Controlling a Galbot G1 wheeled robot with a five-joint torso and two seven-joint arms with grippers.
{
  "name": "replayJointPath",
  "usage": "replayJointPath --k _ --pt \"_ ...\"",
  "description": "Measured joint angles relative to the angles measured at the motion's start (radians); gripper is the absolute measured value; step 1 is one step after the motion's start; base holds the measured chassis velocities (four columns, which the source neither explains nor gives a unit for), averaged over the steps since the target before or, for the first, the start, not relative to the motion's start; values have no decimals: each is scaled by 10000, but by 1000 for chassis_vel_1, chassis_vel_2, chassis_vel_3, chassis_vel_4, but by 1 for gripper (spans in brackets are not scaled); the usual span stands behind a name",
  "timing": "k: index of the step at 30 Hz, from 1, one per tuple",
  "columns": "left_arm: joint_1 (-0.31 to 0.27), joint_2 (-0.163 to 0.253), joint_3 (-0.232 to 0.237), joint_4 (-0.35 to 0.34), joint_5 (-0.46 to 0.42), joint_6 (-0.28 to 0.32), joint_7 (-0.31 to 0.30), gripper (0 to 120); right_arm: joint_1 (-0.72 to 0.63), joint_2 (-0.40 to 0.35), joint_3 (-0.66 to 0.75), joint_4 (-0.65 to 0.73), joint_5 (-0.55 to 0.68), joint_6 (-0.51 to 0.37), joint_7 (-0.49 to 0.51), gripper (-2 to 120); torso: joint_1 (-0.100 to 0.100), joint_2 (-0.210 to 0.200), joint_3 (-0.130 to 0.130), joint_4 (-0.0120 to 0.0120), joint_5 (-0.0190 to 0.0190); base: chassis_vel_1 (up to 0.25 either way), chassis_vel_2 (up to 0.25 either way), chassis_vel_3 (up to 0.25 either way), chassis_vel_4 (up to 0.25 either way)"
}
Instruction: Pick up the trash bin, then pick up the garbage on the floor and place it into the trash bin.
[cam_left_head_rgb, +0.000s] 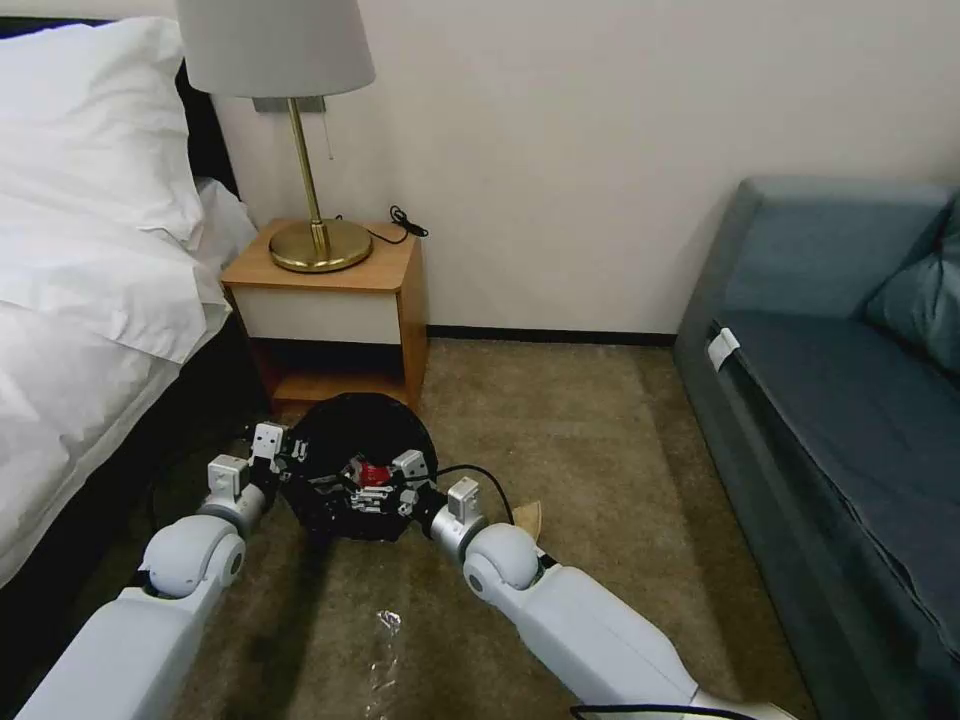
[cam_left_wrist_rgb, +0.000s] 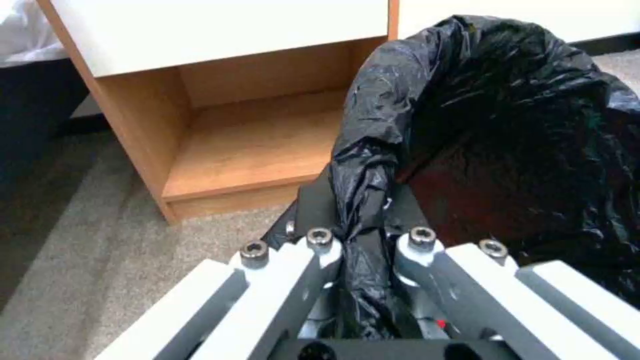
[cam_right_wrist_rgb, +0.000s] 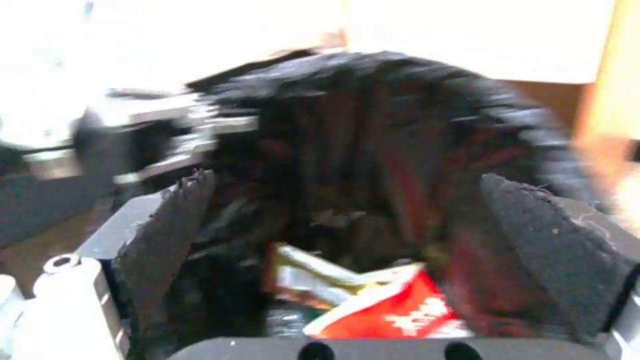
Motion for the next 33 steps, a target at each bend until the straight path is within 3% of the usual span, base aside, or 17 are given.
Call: replayJointPath --k 7,10,13,19,33 --pt "120 33 -86 35 36 -76 68 4 -43 -352 889 -566 -270 151 394 100 0 0 0 0 0 0 0 0 0" --pt "148 95 -102 -9 32 -81 96 4 -160 -570 1587 -1114 -537 -295 1441 100 0 0 0 -1 0 0 0 0 0" --pt "117 139 -102 -53 21 -81 96 4 -186 -621 1924 -1611 -835 -326 1777 100 0 0 0 -2 0 0 0 0 0" --pt "65 171 -99 -154 -86 -56 66 4 -494 -604 2400 -2717 -1434 45 1937 100 0 0 1 -1 0 0 0 0 0" --pt "123 145 -111 -177 -79 -83 40 4 -1725 -359 2560 -2949 -2294 -31 2460 100 0 0 0 0 -2 0 0 0 0"
